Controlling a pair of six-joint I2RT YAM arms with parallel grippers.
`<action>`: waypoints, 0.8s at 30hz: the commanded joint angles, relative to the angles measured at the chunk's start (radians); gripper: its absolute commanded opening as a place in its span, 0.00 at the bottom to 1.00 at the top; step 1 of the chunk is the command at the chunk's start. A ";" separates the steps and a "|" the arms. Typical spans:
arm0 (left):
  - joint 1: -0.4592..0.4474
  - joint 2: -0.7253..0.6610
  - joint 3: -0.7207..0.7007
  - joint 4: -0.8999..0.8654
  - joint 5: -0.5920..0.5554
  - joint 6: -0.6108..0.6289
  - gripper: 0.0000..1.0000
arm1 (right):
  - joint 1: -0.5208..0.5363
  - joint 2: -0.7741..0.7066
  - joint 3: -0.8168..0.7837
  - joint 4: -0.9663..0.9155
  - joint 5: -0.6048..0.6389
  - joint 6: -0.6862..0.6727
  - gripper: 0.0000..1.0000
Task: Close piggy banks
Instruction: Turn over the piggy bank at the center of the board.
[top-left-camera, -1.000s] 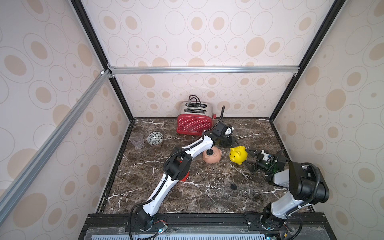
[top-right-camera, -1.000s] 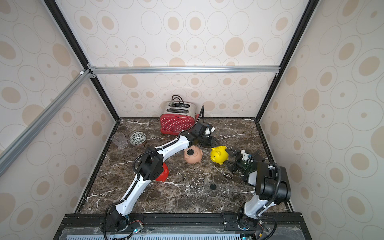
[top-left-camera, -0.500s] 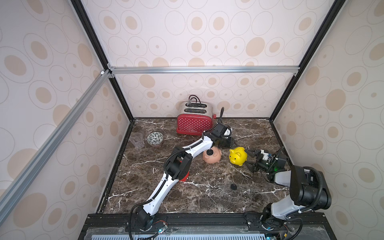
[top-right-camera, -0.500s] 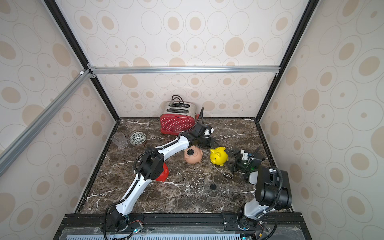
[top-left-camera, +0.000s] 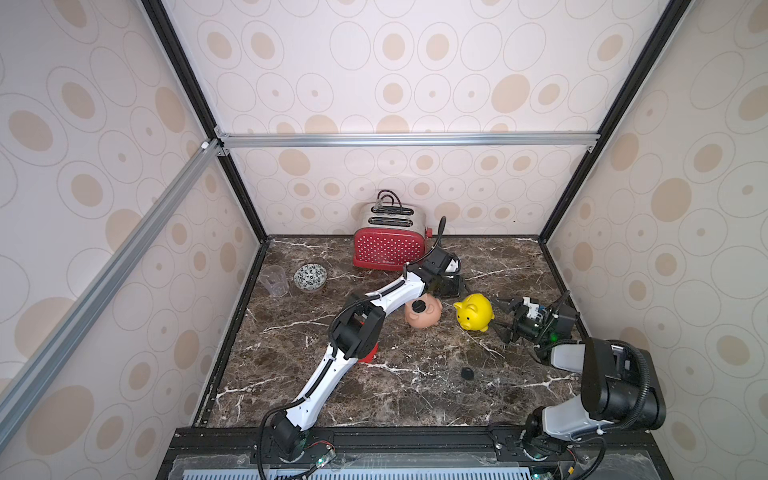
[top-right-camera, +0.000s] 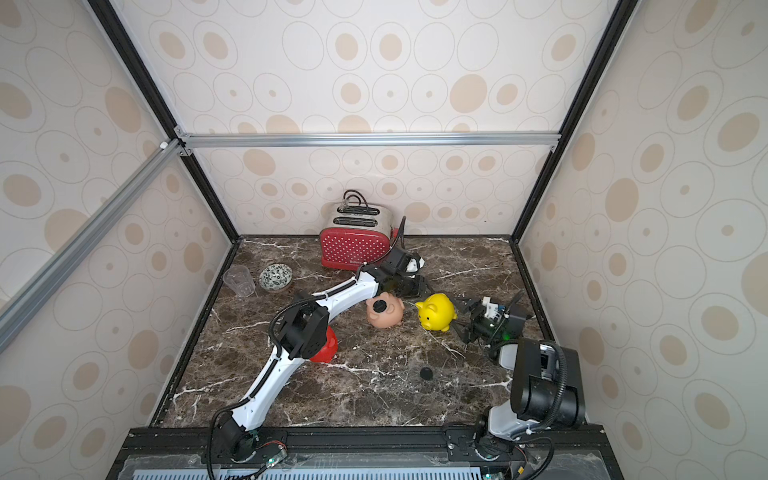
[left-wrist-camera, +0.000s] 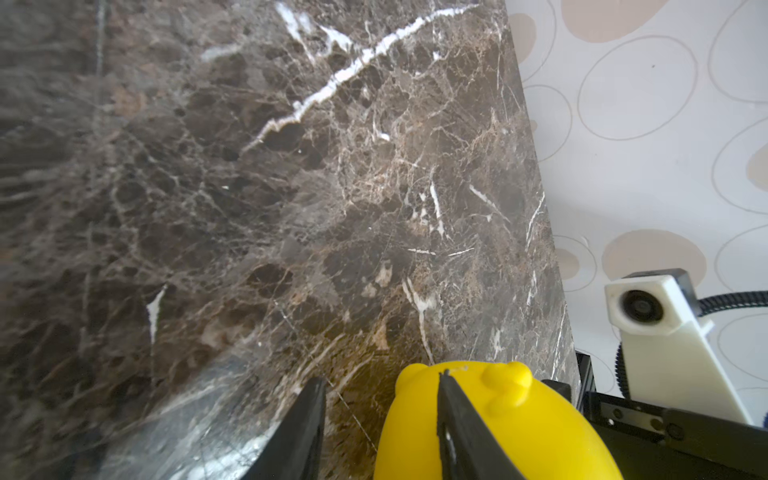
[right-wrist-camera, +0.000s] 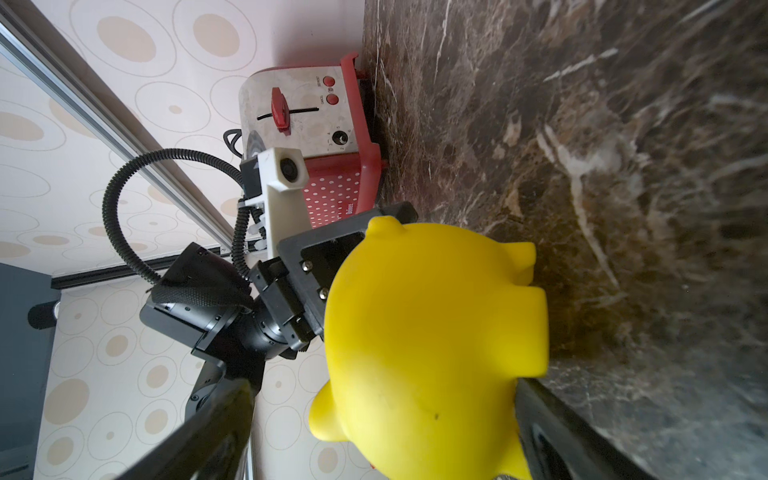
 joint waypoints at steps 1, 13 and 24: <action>-0.020 0.038 0.031 -0.050 0.042 0.025 0.45 | 0.006 -0.040 0.040 0.045 -0.039 0.022 1.00; -0.020 0.042 0.042 -0.059 0.033 0.026 0.45 | 0.005 -0.065 0.055 -0.012 -0.044 0.001 1.00; -0.019 0.043 0.069 -0.088 0.015 0.037 0.51 | 0.006 -0.075 0.078 -0.067 -0.048 -0.020 1.00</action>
